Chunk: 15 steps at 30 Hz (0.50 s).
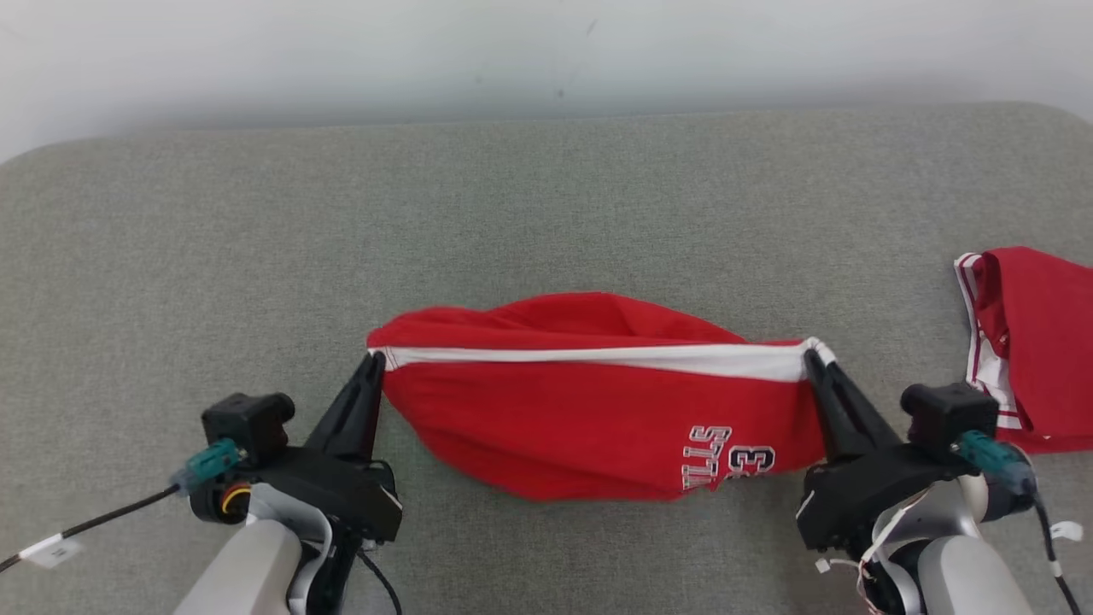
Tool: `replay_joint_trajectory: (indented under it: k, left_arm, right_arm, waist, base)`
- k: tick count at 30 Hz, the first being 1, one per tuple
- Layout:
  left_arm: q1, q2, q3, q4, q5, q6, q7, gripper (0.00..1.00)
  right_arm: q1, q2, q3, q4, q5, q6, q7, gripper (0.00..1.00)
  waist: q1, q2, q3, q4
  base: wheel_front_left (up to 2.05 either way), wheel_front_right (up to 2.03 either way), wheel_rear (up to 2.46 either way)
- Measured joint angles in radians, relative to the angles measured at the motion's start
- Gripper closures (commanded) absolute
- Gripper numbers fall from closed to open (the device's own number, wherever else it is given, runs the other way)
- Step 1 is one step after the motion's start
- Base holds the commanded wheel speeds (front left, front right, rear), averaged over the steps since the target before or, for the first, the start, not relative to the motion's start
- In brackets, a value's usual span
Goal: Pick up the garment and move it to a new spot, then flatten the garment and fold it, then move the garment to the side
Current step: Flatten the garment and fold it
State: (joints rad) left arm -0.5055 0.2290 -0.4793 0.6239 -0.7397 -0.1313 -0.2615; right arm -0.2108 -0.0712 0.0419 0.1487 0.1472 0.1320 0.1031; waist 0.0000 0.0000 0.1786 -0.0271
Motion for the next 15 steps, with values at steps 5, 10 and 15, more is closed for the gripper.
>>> replay_joint_trajectory:
  k: [5,10,15]
  left_arm:
    - [0.015,0.034,0.030,-0.123,-0.031,0.000,0.000,1.00]
    - [-0.025,0.107,0.009,-0.265,-0.115,0.000,0.018,1.00]
    - [-0.111,0.169,-0.006,-0.388,-0.192,0.000,0.086,1.00]
  right_arm:
    - [-0.011,-0.012,-0.004,-0.102,0.060,0.000,-0.004,1.00]
    - [-0.067,-0.045,-0.009,-0.212,0.141,0.000,0.022,1.00]
    - [-0.151,-0.080,0.008,-0.278,0.206,0.000,0.060,1.00]
  waist:
    - [0.0000,0.0000,-0.010,-0.011]
    - [0.0000,0.0000,-0.025,-0.019]
    - [0.0000,-0.0001,-0.035,-0.023]
  base:
    - [0.00,0.00,0.00]
    - [0.00,0.00,0.00]
    - [0.00,0.00,0.00]
